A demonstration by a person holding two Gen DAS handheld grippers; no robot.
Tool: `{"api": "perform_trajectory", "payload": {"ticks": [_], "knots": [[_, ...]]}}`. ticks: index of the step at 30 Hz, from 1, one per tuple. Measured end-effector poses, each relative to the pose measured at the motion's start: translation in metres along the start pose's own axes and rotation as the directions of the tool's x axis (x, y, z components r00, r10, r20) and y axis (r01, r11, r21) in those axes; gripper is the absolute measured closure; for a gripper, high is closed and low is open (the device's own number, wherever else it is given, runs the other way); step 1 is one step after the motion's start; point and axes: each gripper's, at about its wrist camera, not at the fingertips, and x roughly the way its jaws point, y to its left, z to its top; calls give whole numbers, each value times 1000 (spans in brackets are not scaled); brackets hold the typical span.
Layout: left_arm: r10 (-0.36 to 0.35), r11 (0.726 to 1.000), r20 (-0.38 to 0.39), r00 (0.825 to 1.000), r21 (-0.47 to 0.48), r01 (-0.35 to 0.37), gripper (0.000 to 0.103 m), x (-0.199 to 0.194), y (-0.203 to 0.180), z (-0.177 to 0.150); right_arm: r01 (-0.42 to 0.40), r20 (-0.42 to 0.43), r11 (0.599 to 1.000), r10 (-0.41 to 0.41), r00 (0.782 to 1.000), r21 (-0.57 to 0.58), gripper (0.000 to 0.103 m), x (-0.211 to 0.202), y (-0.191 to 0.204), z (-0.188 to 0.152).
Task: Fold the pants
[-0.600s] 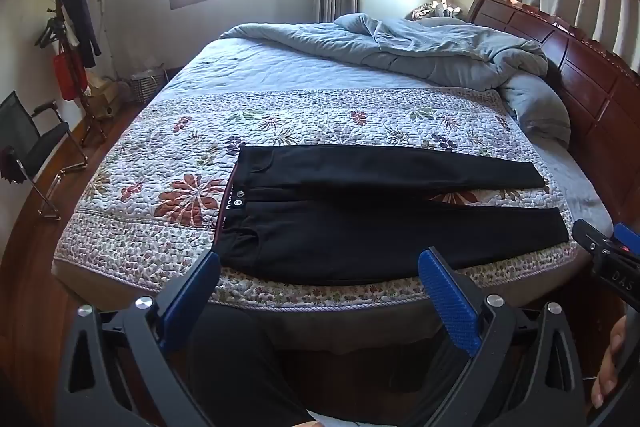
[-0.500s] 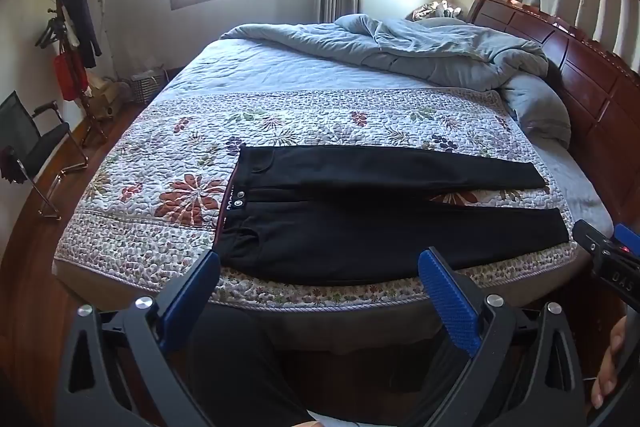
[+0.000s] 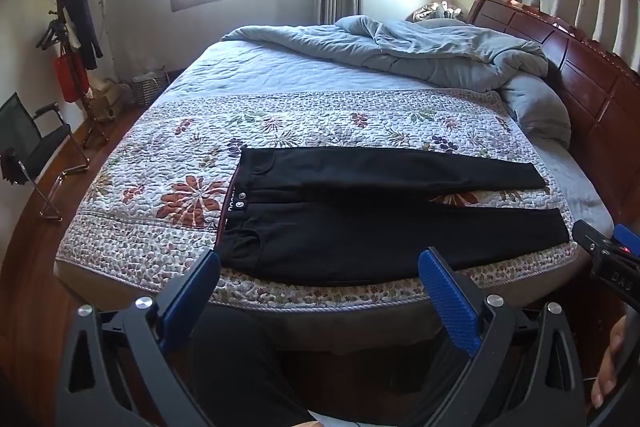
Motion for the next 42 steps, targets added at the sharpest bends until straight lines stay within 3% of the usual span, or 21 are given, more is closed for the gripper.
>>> {"api": "perform_trajectory", "payload": {"ticks": [42], "knots": [[1,1000,7,1000,-1,-1,4,-1,1,-1,0,-8,1000,0,1000,4,3,3,2,1]]}}
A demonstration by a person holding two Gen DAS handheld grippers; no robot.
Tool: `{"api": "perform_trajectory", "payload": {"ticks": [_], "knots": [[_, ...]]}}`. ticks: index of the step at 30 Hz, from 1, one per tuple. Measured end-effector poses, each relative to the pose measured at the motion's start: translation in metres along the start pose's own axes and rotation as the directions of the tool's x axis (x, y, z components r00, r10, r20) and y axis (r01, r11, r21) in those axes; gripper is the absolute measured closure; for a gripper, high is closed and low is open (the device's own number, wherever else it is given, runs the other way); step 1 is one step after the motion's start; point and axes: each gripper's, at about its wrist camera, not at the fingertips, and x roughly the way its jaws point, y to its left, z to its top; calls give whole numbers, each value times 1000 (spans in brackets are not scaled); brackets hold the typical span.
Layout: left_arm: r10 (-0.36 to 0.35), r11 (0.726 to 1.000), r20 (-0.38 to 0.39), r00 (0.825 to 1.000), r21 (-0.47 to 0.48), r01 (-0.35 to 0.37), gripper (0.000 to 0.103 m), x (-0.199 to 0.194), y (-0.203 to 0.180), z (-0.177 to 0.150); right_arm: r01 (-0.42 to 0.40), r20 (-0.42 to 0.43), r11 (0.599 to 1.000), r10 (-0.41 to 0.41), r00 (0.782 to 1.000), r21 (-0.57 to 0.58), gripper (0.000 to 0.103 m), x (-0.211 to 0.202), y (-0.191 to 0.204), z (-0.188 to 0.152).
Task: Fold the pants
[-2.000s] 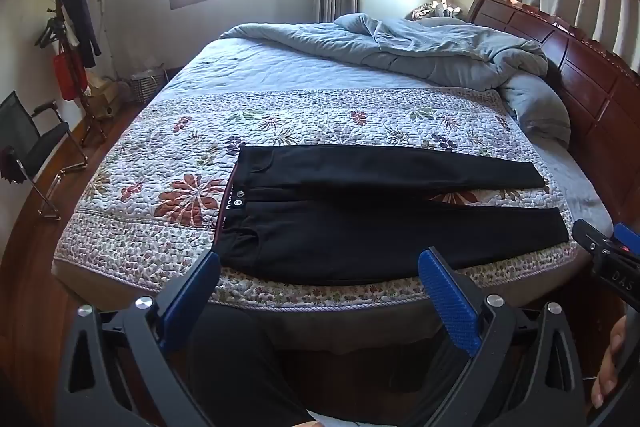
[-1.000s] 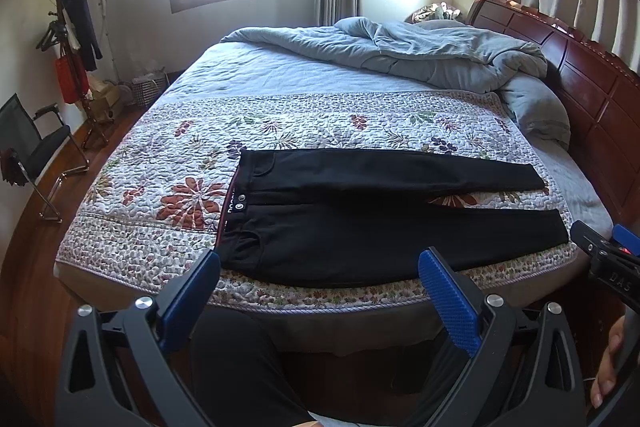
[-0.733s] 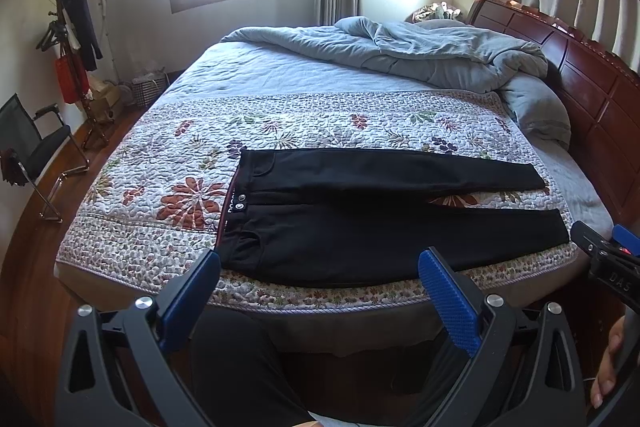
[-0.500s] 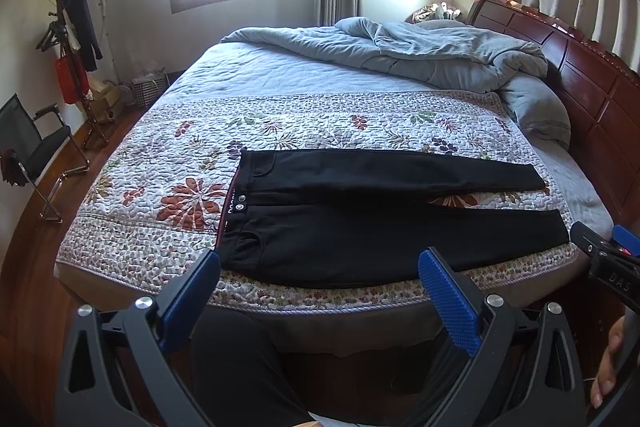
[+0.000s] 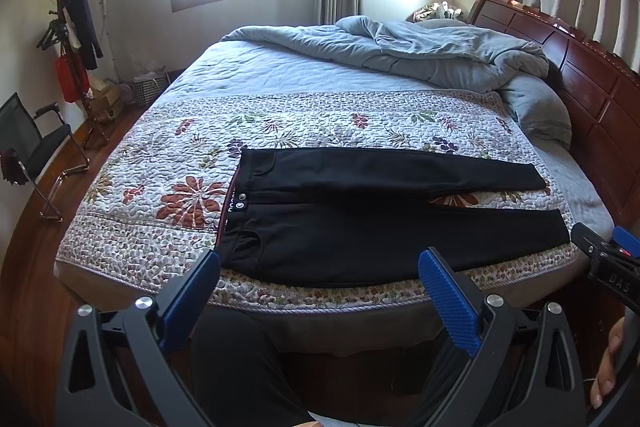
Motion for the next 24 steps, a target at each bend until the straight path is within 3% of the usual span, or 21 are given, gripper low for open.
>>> {"api": "perform_trajectory", "payload": {"ticks": [24], "knots": [[-2,1000,-14,1000,-1,2,4,8,2,-1,1,-16,1000,-1,1000,5,3,8,-5,-2]]}}
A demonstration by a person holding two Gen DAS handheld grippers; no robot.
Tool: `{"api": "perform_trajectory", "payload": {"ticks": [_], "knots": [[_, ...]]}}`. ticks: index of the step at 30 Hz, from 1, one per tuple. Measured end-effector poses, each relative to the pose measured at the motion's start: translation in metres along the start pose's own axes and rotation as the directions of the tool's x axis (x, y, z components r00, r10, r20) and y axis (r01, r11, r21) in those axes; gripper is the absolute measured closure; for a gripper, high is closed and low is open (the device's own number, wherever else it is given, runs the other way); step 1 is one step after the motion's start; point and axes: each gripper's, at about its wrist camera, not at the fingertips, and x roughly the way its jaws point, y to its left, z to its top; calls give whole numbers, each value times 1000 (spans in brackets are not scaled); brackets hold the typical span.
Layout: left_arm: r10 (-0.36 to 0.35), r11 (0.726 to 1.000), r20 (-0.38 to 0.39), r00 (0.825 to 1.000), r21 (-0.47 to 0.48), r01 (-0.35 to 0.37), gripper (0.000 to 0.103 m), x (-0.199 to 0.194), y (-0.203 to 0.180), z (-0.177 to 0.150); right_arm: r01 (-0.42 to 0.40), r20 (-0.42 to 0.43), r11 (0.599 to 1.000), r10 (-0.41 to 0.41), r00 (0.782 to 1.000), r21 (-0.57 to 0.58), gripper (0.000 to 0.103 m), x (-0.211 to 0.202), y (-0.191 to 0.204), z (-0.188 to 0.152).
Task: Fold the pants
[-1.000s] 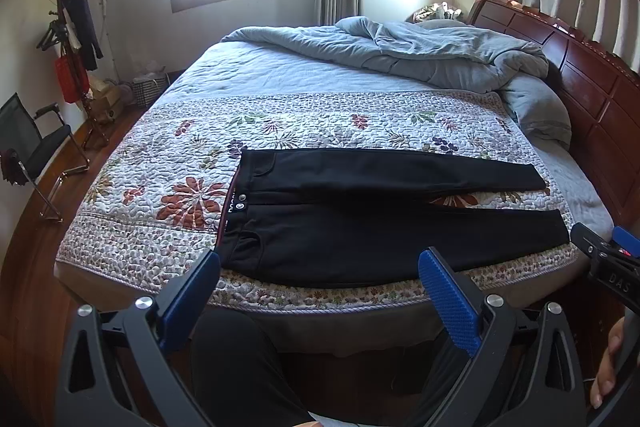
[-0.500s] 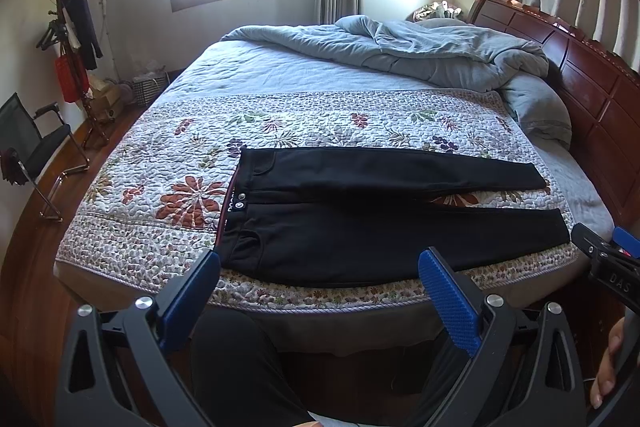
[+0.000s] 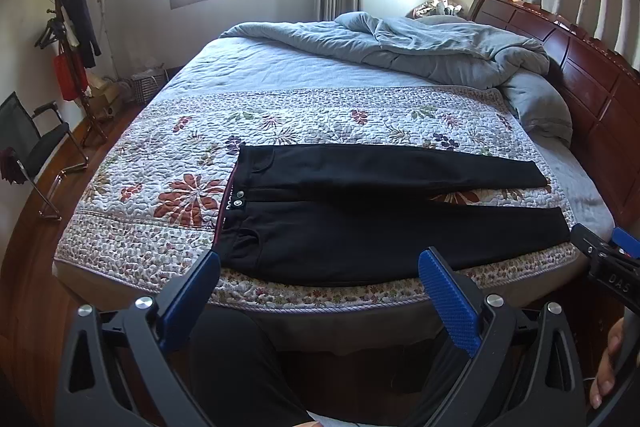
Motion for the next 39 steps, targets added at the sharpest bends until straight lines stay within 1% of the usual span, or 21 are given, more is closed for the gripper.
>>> {"api": "perform_trajectory", "payload": {"ticks": [9,15,16,17,18,19,20,21,22,23,25,26,27,28,29,30,32,34,35,36,39], "knots": [[-4,1000,-17,1000,0,4,4,9,-2,5,-2,-21,1000,2,1000,-4,3,11,4,2],[6,1000,-29,1000,-5,-6,4,24,-1,8,-1,-36,1000,1,999,-6,2,25,6,5],[10,1000,-25,1000,-7,-10,4,27,0,8,-4,-37,1000,4,999,-7,3,29,6,6],[12,1000,-5,1000,-5,-13,4,32,2,9,-13,-36,1000,13,999,-7,3,32,6,7],[6,1000,8,1000,8,-6,4,36,3,9,-39,-25,999,39,999,-8,3,37,5,7],[-27,999,15,1000,39,26,4,43,4,8,-70,-2,997,70,998,-13,3,39,5,8],[-97,992,-1,995,76,97,4,54,7,7,-117,38,993,118,992,-30,3,43,5,8],[-140,986,-28,990,86,142,4,65,11,7,-146,61,988,149,987,-54,3,47,4,8],[-169,981,-56,984,83,173,4,76,16,8,-150,47,983,155,987,-104,3,61,6,9],[-186,977,-75,980,90,193,4,93,26,10,-129,0,979,131,991,-155,3,79,9,12],[-132,982,-94,987,121,143,4,117,39,16,-93,-34,974,88,996,-207,3,105,10,16],[-121,982,-98,988,137,133,4,136,53,22,-81,-30,972,76,997,-220,3,111,10,18],[-130,980,-107,986,139,144,4,148,62,26,-70,-23,969,67,998,-235,3,118,10,22],[-139,979,-138,981,129,157,4,165,75,31,-72,-21,966,69,997,-249,3,128,7,27],[-146,981,-183,972,97,166,4,188,92,38,-78,-25,964,74,997,-253,3,135,5,30],[-173,981,-216,961,53,188,4,208,111,45,-82,-43,965,74,996,-250,3,150,0,35],[-224,974,-262,938,-33,224,4,248,146,61,-75,-74,969,60,995,-233,3,174,-8,43],[-266,964,-276,923,-93,250,4,279,173,80,-109,-124,974,86,989,-201,3,203,-20,51],[-303,953,-276,912,-114,282,4,296,185,92,-139,-154,975,112,982,-172,3,217,-25,55],[-325,945,-272,906,-129,301,4,310,193,101,-164,-178,975,137,974,-148,3,227,-29,57],[-394,912,-263,880,-234,338,4,362,225,128,-272,-263,962,253,931,-39,3,265,-39,63]]}}
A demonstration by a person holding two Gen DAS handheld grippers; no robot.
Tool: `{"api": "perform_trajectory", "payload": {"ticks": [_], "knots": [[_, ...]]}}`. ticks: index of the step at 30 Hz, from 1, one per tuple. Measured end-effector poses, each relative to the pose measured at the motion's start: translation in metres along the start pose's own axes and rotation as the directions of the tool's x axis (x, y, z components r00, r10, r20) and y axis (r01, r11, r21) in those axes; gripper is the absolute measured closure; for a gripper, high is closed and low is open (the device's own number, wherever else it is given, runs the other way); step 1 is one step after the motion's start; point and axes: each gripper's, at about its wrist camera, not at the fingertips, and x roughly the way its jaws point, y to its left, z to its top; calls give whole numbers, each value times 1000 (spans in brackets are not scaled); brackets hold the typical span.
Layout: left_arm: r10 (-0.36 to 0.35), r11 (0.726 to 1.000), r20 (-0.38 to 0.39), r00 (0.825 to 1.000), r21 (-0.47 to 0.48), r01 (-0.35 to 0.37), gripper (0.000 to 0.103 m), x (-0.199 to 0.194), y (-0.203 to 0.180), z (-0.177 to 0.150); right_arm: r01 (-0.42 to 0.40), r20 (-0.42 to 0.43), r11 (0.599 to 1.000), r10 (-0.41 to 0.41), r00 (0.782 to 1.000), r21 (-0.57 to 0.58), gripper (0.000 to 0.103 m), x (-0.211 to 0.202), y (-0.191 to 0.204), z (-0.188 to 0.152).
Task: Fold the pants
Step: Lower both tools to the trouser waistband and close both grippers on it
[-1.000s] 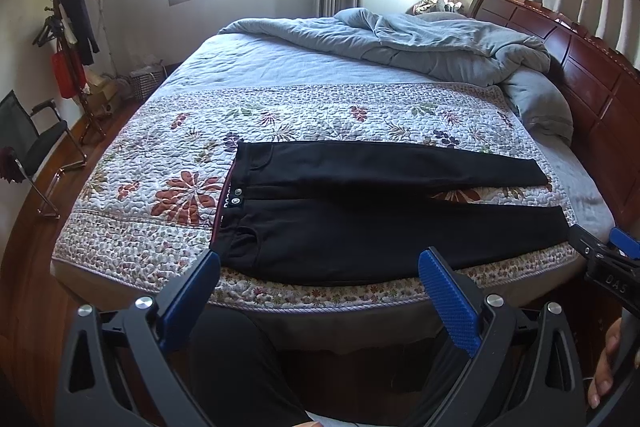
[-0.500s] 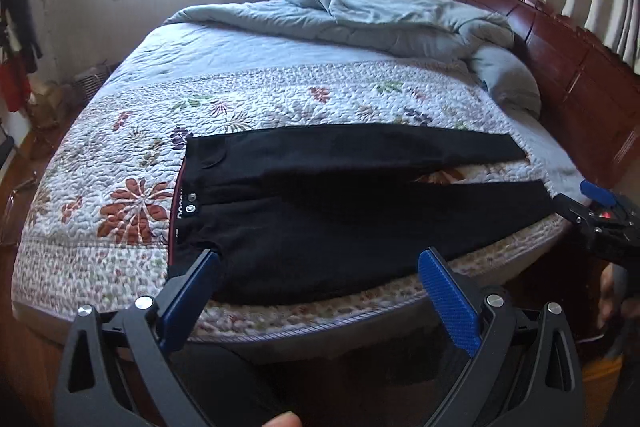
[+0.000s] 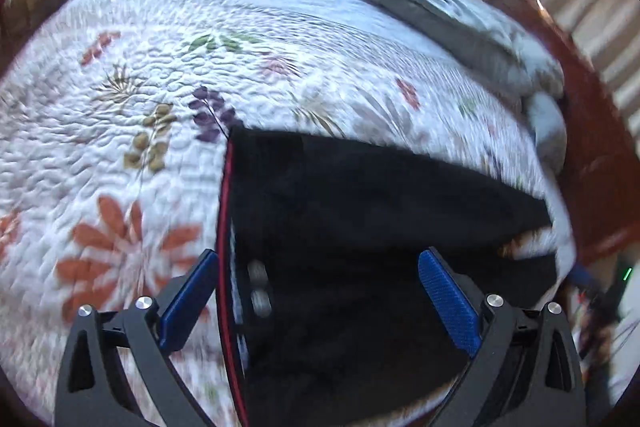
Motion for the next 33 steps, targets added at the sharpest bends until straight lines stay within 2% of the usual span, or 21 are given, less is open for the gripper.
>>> {"api": "perform_trajectory", "payload": {"ticks": [3,8,10,11,13,16,18,19,21,23,24,27,29,30,32,33], "knots": [[-62,996,-20,998,-62,60,4,35,29,37,-45,-35,998,47,998,40,3,18,-2,10],[-171,976,-107,979,-152,154,4,107,69,77,-38,-67,998,42,997,53,3,41,-7,18],[-163,974,-142,976,-180,136,4,126,78,82,-49,-73,997,54,996,65,3,46,-11,18],[-143,978,-163,976,-174,114,4,137,82,84,-58,-76,996,63,995,74,3,48,-14,19],[-141,983,-182,973,-144,116,4,147,82,89,-84,-77,992,91,993,91,3,50,-22,22],[-165,985,-200,966,-75,153,5,148,72,91,-146,-78,983,155,985,108,3,51,-41,31],[-133,991,-231,964,-16,133,12,150,64,90,-199,-73,973,209,975,116,3,49,-58,42],[-118,992,-244,963,7,123,15,153,60,89,-241,-73,963,251,965,118,3,46,-75,53],[-44,994,-269,962,82,69,35,158,51,87,-284,-89,950,296,951,129,3,46,-105,70],[13,994,-269,963,111,18,47,162,49,88,-269,-91,951,284,954,149,3,44,-148,90],[15,994,-269,963,105,13,52,162,50,89,-264,-89,950,281,956,165,3,43,-166,98],[23,995,-282,959,98,5,51,163,52,90,-230,-73,938,257,964,260,3,43,-248,128],[19,997,-289,957,82,5,43,164,53,93,-185,-86,925,225,971,332,3,52,-307,144],[13,997,-288,958,72,8,38,165,51,94,-160,-96,921,207,974,356,3,57,-326,147],[34,997,-287,957,78,-11,37,171,45,96,-100,-147,904,176,973,417,3,80,-370,154],[48,996,-285,957,82,-25,37,173,43,96,-89,-161,900,173,972,427,3,89,-379,155]]}}
